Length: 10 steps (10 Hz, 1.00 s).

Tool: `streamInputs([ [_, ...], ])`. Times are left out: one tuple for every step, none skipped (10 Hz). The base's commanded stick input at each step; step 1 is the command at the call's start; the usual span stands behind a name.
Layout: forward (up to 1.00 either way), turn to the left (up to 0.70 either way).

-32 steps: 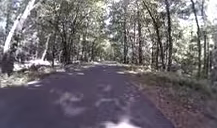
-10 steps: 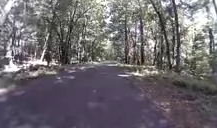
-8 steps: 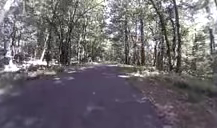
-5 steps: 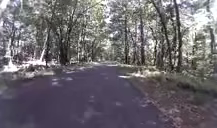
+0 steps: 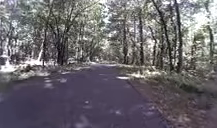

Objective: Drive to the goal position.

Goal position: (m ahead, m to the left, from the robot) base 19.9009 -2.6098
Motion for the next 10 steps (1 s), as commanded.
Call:
streamInputs([
  [0.45, 0.00],
  [0.45, 0.00],
  [0.45, 0.00],
  [0.45, 0.00],
  [0.45, 0.00],
  [0.45, 0.00],
  [0.45, 0.14],
  [0.45, 0.27],
  [0.45, 0.27],
  [0.45, 0.02],
])
